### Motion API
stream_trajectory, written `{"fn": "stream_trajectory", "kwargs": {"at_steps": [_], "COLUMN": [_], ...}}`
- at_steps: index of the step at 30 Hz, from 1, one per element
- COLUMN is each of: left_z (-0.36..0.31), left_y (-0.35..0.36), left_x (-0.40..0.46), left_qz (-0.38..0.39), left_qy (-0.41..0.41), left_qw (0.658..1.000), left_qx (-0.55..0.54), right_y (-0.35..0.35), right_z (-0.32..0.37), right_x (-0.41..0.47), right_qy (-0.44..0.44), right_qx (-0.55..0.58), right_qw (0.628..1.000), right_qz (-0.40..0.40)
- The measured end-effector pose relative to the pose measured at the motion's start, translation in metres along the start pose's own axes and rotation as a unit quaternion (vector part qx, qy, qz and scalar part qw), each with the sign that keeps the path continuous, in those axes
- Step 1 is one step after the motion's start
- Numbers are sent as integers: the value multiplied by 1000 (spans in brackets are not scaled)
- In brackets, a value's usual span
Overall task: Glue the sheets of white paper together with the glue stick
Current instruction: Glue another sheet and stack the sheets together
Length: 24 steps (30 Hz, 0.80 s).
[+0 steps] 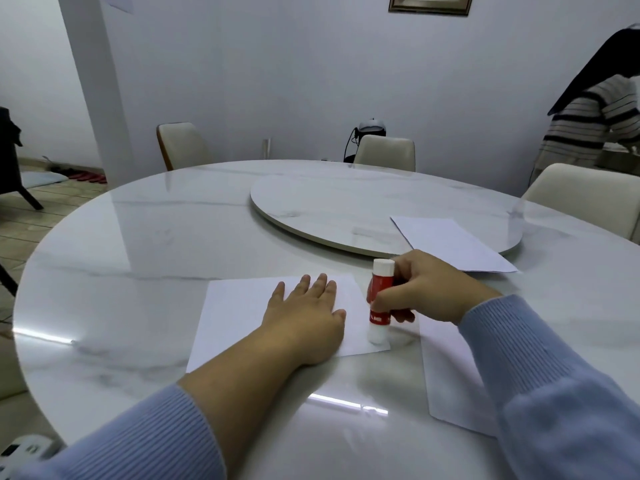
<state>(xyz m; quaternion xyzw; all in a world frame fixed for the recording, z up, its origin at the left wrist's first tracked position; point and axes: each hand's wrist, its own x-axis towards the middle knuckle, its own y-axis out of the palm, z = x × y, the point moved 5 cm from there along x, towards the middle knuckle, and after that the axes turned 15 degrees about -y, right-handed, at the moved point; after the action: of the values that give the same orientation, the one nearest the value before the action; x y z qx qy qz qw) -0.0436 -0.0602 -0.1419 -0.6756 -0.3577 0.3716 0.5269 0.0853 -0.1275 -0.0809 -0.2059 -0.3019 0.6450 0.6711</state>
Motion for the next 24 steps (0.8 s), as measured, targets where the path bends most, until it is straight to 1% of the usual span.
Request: {"fn": "stream_trajectory", "kwargs": {"at_steps": [2, 3, 4, 5, 7, 8, 9, 10, 11, 12, 13, 14, 15, 16, 18, 21, 23, 24], "left_z": [-1, -1, -1, -1, -3, -3, -2, 2, 10, 19, 26, 31, 34, 34, 33, 29, 26, 25], "left_y": [0, -2, -4, -7, -13, -17, -23, -31, -37, -42, -42, -35, -25, -16, -7, -15, -23, -25], "left_x": [-1, -1, -2, -3, -13, -18, -23, -24, -21, -19, -20, -18, -16, -15, -12, -14, -15, -14], "left_qz": [-4, -6, -5, 7, 70, 99, 102, 64, -12, -96, -123, -99, -47, -2, 45, 82, 92, 78], "left_qy": [0, 1, 9, 28, 99, 133, 141, 117, 66, -7, -82, -138, -161, -162, -125, -41, -14, -9], "left_qw": [1000, 1000, 1000, 1000, 992, 985, 979, 977, 980, 984, 986, 985, 986, 986, 990, 994, 995, 997], "left_qx": [-4, -5, -3, 0, -15, -51, -106, -165, -187, -153, -82, -22, 15, 31, 41, 57, 29, 1], "right_y": [2, 1, -4, -11, -28, -34, -36, -36, -34, -31, -27, -24, -21, -19, -16, -9, -6, -5], "right_z": [-1, -1, -1, -3, -9, -12, -14, -15, -15, -14, -12, -10, -8, -7, -4, -1, -1, 0], "right_x": [-6, -7, -7, -7, -9, -10, -11, -10, -9, -8, -6, -5, -3, -1, 2, 4, 7, 8], "right_qy": [0, -12, -30, -52, -90, -103, -108, -108, -106, -104, -103, -104, -106, -108, -113, -121, -121, -124], "right_qx": [44, 79, 128, 187, 281, 301, 301, 287, 272, 264, 263, 262, 252, 229, 158, 108, 103, 110], "right_qw": [999, 997, 991, 977, 926, 905, 895, 894, 898, 901, 903, 906, 910, 916, 932, 945, 951, 952], "right_qz": [30, 18, -25, -91, -234, -284, -313, -326, -331, -328, -322, -316, -312, -311, -307, -284, -266, -259]}}
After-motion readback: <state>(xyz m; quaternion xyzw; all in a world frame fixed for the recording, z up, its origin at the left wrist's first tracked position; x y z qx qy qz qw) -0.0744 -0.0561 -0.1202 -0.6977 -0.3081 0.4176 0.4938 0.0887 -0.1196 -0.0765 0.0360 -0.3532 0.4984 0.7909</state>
